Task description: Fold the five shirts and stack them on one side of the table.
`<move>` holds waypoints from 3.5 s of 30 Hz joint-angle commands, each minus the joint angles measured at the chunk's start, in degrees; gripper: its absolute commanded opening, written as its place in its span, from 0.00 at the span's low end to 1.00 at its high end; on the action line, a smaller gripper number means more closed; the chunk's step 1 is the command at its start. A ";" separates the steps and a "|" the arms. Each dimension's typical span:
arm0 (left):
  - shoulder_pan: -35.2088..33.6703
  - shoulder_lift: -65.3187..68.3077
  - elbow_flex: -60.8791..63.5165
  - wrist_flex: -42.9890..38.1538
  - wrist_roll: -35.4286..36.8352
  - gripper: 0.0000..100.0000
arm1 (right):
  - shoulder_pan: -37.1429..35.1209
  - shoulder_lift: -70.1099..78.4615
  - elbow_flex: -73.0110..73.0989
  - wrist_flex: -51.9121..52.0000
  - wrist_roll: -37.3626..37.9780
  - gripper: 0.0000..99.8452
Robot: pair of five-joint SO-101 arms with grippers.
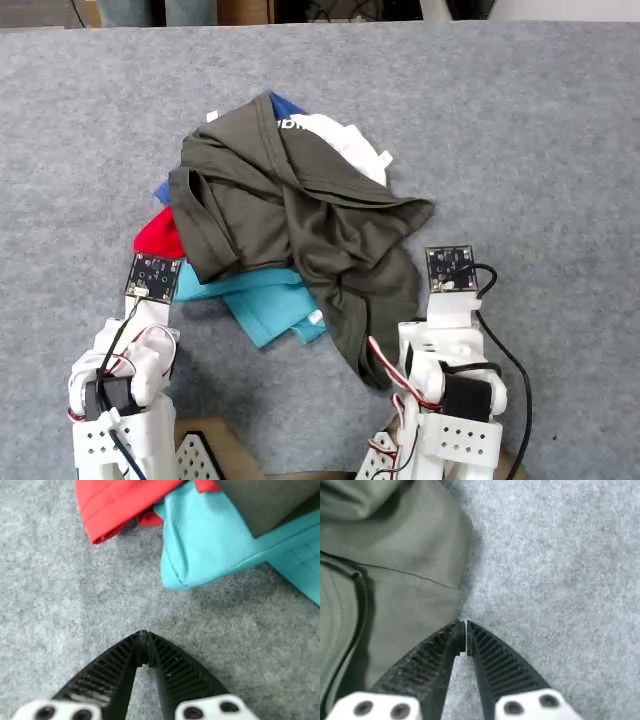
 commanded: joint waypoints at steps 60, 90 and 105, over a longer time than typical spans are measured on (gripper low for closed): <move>0.57 -0.26 0.84 0.18 -0.26 0.03 | 0.53 -3.65 -0.04 0.18 0.00 0.01; 0.66 -0.26 0.84 0.18 -0.18 0.03 | -6.07 -3.03 -34.42 2.02 -0.09 0.01; -6.46 -0.18 -19.38 1.05 -4.31 0.07 | -6.33 55.43 -82.86 27.43 -1.23 0.06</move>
